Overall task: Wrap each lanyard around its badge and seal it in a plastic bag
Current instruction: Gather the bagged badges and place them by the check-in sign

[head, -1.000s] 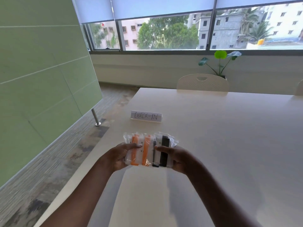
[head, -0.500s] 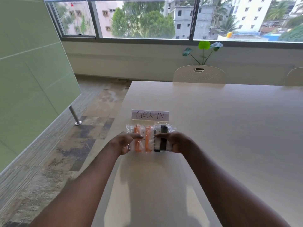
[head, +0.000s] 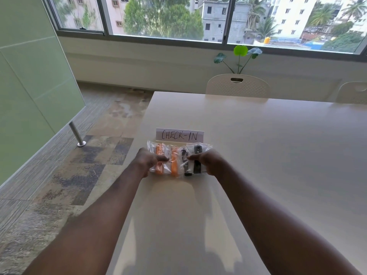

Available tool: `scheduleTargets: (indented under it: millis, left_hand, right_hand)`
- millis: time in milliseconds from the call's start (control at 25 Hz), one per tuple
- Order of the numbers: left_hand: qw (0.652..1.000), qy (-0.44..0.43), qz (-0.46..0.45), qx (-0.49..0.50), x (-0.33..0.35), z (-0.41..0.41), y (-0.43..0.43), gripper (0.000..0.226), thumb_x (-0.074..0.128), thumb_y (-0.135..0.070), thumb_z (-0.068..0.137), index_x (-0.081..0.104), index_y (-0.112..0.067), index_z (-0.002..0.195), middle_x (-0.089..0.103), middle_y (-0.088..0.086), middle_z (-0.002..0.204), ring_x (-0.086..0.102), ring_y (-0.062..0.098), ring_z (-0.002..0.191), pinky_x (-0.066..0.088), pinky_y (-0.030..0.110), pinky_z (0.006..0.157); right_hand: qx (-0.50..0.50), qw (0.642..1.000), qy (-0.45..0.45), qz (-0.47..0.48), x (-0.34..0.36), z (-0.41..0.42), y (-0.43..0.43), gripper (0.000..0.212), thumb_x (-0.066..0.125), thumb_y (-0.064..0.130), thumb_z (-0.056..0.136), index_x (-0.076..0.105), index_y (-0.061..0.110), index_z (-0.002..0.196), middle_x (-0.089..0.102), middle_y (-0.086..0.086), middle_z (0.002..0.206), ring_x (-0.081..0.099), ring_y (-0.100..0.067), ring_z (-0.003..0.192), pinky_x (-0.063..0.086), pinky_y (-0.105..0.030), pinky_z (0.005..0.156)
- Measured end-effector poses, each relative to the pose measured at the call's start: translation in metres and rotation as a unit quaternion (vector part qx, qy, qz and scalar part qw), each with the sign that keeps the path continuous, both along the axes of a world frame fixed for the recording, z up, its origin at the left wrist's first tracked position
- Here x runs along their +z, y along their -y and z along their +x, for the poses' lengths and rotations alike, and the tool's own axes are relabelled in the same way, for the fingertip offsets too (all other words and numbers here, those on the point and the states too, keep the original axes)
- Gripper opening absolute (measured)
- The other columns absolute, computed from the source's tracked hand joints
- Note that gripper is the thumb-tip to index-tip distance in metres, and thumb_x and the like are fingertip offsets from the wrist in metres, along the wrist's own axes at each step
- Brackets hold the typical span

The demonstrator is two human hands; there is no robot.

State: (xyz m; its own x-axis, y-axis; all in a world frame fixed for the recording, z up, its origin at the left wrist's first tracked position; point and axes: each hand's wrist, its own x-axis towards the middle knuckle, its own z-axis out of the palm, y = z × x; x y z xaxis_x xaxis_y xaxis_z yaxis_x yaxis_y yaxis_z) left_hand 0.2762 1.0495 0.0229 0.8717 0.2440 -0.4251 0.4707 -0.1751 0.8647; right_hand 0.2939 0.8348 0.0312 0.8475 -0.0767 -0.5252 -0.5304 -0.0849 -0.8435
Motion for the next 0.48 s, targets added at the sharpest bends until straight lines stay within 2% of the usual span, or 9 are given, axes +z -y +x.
scheduleTargets:
  millis: [80,160,240,360,480]
  left_hand:
    - [1.0,0.009,0.014,-0.012,0.002,-0.001,-0.002,0.049,0.1,-0.013,0.06,0.073,0.008,0.095,0.072,0.027,0.124,0.067,0.039,0.122,0.048,0.054,0.112]
    - [0.999,0.014,0.035,-0.019,0.005,-0.001,-0.005,0.053,0.1,-0.012,0.061,0.072,0.011,0.099,0.072,0.029,0.12,0.068,0.04,0.118,0.051,0.052,0.109]
    - [0.998,0.017,0.059,-0.025,0.01,-0.004,-0.008,0.052,0.099,-0.012,0.062,0.071,0.011,0.099,0.072,0.028,0.116,0.069,0.04,0.113,0.054,0.049,0.101]
    - [0.996,0.027,0.084,-0.015,0.013,-0.005,-0.012,0.042,0.098,-0.011,0.066,0.066,0.004,0.09,0.072,0.025,0.109,0.069,0.036,0.101,0.057,0.046,0.09]
    - [0.997,0.026,0.075,0.005,0.016,-0.006,-0.012,0.044,0.095,-0.013,0.073,0.067,0.004,0.103,0.072,0.024,0.109,0.071,0.039,0.102,0.061,0.05,0.089]
  right_hand:
    - [-0.019,1.0,0.002,-0.002,-0.002,-0.001,0.002,0.051,0.094,0.005,0.071,0.066,-0.004,0.114,0.075,-0.018,0.09,0.076,-0.024,0.06,0.056,-0.028,0.041]
    - [-0.044,0.999,0.007,0.019,-0.004,-0.004,0.004,0.05,0.093,0.001,0.071,0.066,-0.007,0.113,0.075,-0.021,0.092,0.076,-0.027,0.058,0.057,-0.029,0.042]
    - [-0.067,0.998,0.016,0.017,-0.006,-0.008,0.004,0.048,0.094,0.0,0.07,0.067,-0.006,0.109,0.075,-0.023,0.099,0.078,-0.03,0.068,0.058,-0.031,0.044]
    - [-0.082,0.996,0.027,-0.011,-0.006,-0.012,0.002,0.045,0.095,0.001,0.068,0.067,-0.002,0.103,0.073,-0.023,0.108,0.076,-0.032,0.083,0.06,-0.035,0.051]
    - [-0.082,0.996,0.027,-0.013,-0.004,-0.017,0.001,0.051,0.095,0.002,0.069,0.066,-0.003,0.111,0.072,-0.024,0.113,0.076,-0.034,0.091,0.063,-0.037,0.058]
